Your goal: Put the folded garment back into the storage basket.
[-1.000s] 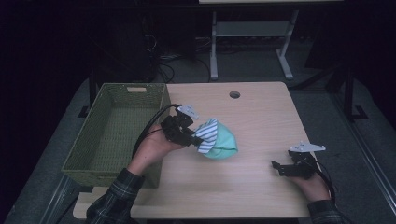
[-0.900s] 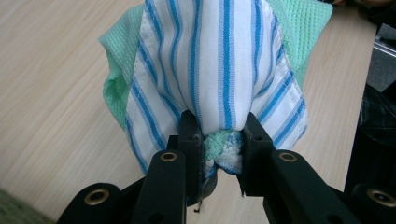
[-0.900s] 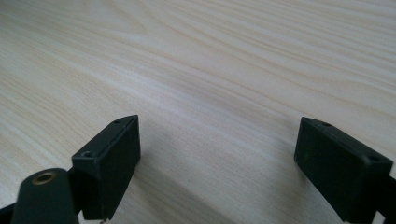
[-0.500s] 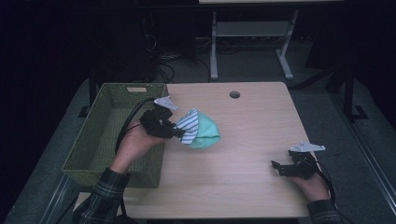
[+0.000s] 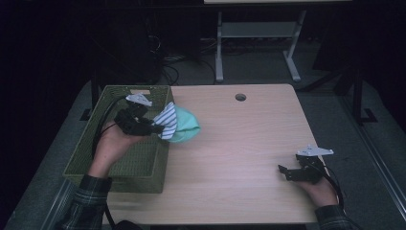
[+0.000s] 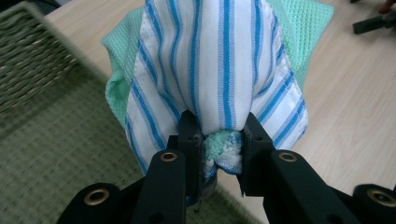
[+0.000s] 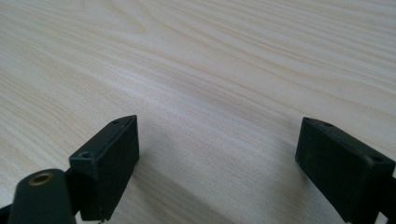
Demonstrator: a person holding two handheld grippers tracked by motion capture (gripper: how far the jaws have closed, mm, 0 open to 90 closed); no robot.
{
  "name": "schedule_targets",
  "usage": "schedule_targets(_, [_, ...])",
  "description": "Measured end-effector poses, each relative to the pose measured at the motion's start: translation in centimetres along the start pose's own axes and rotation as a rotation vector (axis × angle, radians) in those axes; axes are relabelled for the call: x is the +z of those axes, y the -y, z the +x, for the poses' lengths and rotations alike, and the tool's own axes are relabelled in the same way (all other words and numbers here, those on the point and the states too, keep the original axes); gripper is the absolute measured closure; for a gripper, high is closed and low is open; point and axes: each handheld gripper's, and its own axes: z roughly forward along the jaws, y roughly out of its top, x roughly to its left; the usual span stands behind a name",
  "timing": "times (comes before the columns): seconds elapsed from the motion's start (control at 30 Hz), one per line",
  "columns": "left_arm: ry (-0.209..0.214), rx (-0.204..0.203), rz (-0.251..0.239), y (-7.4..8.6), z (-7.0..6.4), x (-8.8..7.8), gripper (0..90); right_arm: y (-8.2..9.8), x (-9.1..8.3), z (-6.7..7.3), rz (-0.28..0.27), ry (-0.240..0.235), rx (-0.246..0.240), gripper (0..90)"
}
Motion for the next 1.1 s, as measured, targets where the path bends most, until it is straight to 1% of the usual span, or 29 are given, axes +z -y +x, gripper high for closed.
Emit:
schedule_targets(0.17, [-0.028,-0.038,-0.019,1.0,1.2,-1.3,73.9,0.0,0.0,0.0,0.000,0.000,0.000,13.0])
schedule_targets(0.37, [-0.060,-0.069,-0.023,2.0,2.3,-2.4,73.9,0.0,0.0,0.0,0.000,0.000,0.000,13.0])
schedule_targets(0.4, [-0.068,-0.067,-0.024,2.2,2.5,-2.6,73.9,0.0,0.0,0.0,0.000,0.000,0.000,13.0])
schedule_targets(0.5, [-0.094,-0.093,-0.028,2.8,3.1,-3.1,73.9,0.0,0.0,0.0,0.000,0.000,0.000,13.0])
schedule_targets(0.53, [-0.104,-0.096,-0.028,3.1,3.4,-3.3,73.9,0.0,0.0,0.0,0.000,0.000,0.000,13.0])
schedule_targets(0.63, [-0.146,-0.132,-0.034,3.9,4.1,-3.8,73.9,0.0,0.0,0.0,-0.001,0.000,0.003,13.0])
schedule_targets(0.7, [-0.156,-0.151,-0.038,4.4,4.7,-4.0,73.9,0.0,0.0,0.0,-0.001,0.000,0.003,13.0])
schedule_targets(0.83, [-0.183,-0.181,-0.034,5.4,5.6,-4.0,73.9,0.0,0.0,0.0,0.000,0.000,0.003,12.9])
schedule_targets(0.9, [-0.190,-0.193,-0.032,5.9,6.0,-3.9,73.9,0.0,0.0,0.0,-0.001,0.000,0.003,12.9])
schedule_targets(1.0, [-0.201,-0.209,-0.020,6.6,6.5,-3.4,73.8,0.0,0.0,0.0,-0.001,-0.001,0.005,12.9])
schedule_targets(1.1, [-0.202,-0.228,-0.014,7.3,7.0,-2.7,73.8,0.0,0.0,0.0,0.000,0.000,0.002,12.9])
